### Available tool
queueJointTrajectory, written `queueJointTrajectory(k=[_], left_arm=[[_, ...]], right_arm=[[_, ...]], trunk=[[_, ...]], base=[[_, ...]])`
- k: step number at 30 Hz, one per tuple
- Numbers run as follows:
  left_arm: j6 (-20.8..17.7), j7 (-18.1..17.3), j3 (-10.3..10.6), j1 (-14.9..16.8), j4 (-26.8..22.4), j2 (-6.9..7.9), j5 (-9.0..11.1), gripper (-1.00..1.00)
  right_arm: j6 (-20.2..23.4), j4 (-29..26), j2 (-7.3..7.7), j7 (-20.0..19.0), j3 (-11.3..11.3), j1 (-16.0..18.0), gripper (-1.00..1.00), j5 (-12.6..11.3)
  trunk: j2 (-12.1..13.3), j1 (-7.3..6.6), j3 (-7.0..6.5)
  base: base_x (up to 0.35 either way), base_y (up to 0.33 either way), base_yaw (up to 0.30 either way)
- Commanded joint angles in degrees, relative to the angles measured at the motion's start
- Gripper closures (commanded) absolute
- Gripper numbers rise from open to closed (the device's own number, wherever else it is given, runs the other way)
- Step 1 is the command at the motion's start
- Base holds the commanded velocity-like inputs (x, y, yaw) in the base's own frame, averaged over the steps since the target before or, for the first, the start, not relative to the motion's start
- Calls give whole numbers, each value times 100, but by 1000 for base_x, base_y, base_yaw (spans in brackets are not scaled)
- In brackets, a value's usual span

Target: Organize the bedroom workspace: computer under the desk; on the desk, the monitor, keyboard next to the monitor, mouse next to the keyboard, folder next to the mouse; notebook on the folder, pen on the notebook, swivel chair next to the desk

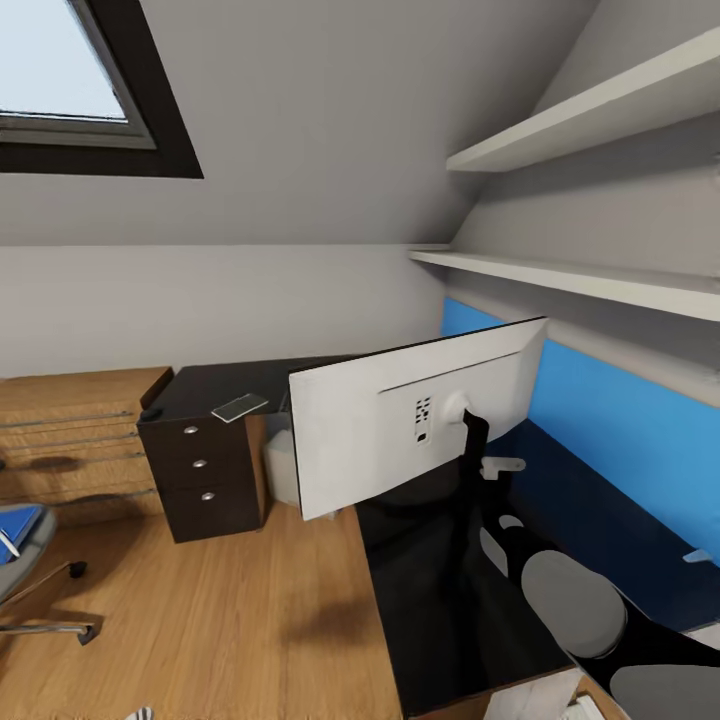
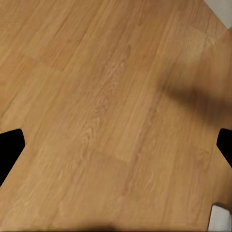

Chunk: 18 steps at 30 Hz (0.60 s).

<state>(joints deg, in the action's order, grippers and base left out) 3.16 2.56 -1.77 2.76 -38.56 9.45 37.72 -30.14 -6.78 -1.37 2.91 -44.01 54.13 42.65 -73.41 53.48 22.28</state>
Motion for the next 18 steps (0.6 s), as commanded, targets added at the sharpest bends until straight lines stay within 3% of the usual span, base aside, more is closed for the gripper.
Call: queueJointTrajectory(k=[1,10,18], left_arm=[[18,20,19,2,-3,3,59,-100],[17,17,17,-1,-3,4,60,-100],[18,17,19,0,-3,4,60,-100]], right_arm=[[-9,18,-2,24,-11,1,100,74],[-3,19,-4,17,-11,1,100,77],[7,26,-95,25,-11,1,100,60]], trunk=[[-4,-2,8],[-4,-2,8],[-4,-2,8]], base=[[-186,0,0],[-47,0,0],[0,0,0]])
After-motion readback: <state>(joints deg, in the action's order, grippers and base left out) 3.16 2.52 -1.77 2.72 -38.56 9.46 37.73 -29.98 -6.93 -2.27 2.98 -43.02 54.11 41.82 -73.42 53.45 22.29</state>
